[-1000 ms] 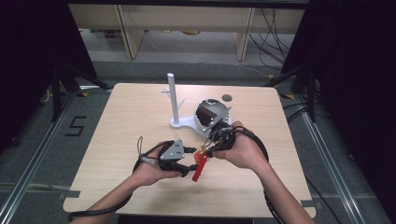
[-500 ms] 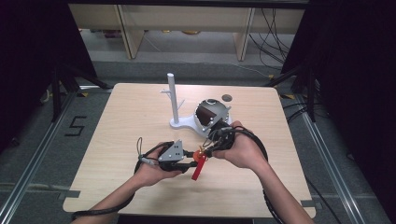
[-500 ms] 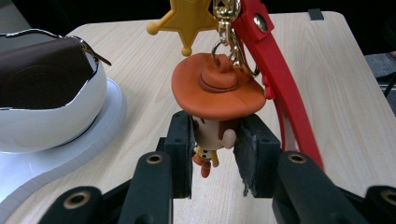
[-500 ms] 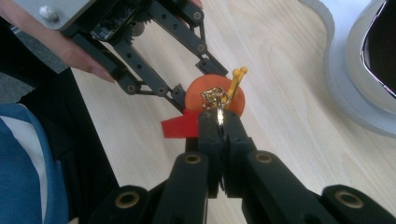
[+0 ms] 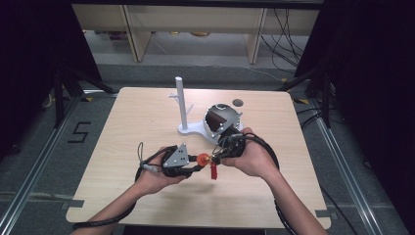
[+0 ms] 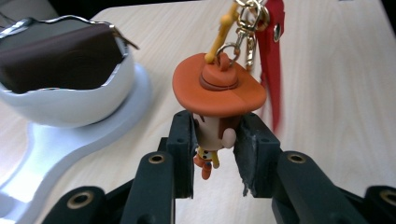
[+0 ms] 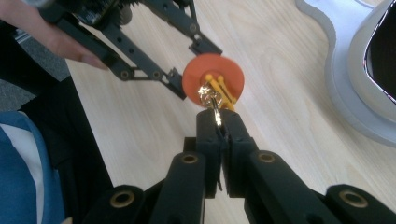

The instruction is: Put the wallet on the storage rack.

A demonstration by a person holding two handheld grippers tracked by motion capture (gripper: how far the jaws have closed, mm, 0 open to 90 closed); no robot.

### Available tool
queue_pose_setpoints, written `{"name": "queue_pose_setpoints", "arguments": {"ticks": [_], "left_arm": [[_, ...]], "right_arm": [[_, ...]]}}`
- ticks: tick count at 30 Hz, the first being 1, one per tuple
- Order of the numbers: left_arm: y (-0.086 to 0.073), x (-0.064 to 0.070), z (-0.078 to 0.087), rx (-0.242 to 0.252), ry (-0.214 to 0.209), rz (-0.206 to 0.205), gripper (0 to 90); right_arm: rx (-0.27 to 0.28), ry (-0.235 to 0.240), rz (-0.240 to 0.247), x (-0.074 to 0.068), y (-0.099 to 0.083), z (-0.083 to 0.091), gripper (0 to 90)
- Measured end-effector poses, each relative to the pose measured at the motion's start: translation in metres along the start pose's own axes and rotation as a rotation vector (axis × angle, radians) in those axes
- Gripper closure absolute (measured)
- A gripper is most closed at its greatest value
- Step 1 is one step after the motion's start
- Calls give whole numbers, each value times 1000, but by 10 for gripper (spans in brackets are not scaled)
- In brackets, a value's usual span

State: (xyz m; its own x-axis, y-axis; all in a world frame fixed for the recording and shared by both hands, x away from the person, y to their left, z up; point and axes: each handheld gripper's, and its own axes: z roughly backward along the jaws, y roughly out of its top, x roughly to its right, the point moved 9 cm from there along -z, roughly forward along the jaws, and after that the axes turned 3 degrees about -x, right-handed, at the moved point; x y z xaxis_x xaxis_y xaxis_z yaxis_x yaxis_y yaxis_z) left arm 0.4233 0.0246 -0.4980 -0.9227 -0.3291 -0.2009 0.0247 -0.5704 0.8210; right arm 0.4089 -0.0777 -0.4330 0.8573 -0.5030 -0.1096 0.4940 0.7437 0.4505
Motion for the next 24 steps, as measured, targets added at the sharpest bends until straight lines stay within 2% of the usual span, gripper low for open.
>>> {"name": "queue_pose_setpoints", "arguments": {"ticks": [1, 2, 4, 6, 7, 8, 9, 10, 11, 13, 14, 15, 17, 19, 21, 24], "left_arm": [[1, -2, 2, -3, 6, -4, 681], [1, -6, 5, -11, 22, -11, 681], [2, -10, 9, -17, 36, -18, 681], [1, -16, 14, -38, 75, -39, 681], [0, -20, 18, -67, 84, -67, 682], [0, -22, 19, -61, 99, -62, 682], [-1, -27, 24, -87, 117, -85, 682], [-1, -29, 26, -95, 127, -90, 682], [-2, -33, 30, -104, 143, -100, 682], [-1, -40, 36, -113, 157, -101, 682], [-1, -44, 39, -116, 168, -104, 681], [0, -49, 42, -118, 180, -104, 681], [0, -58, 50, -125, 202, -105, 681], [0, -67, 56, -138, 223, -107, 681], [-1, -75, 61, -156, 238, -108, 681], [-3, -87, 69, -190, 259, -120, 681]], "right_arm": [[-5, 5, -13, -1, 0, 0, 863], [7, 3, -1, 0, 1, -1, 846], [20, 2, -11, -1, 1, -2, 788], [53, -3, -13, 1, 4, -1, 751], [70, -3, -20, 1, 5, -1, 723], [89, -5, -25, 2, 6, 0, 691], [132, -17, -18, 4, 9, 0, 664], [150, -15, -40, 5, 8, 2, 644], [165, -29, -46, 7, 8, 3, 633], [215, -25, -61, 11, 6, 3, 620], [222, -15, -93, 11, 2, 3, 612], [227, -21, -86, 14, -1, 2, 606], [233, -19, -120, 18, -10, -1, 599], [258, -29, -133, 25, -18, -7, 589], [254, -47, -165, 31, -29, -13, 583], [276, -65, -210, 39, -43, -25, 573]]}}
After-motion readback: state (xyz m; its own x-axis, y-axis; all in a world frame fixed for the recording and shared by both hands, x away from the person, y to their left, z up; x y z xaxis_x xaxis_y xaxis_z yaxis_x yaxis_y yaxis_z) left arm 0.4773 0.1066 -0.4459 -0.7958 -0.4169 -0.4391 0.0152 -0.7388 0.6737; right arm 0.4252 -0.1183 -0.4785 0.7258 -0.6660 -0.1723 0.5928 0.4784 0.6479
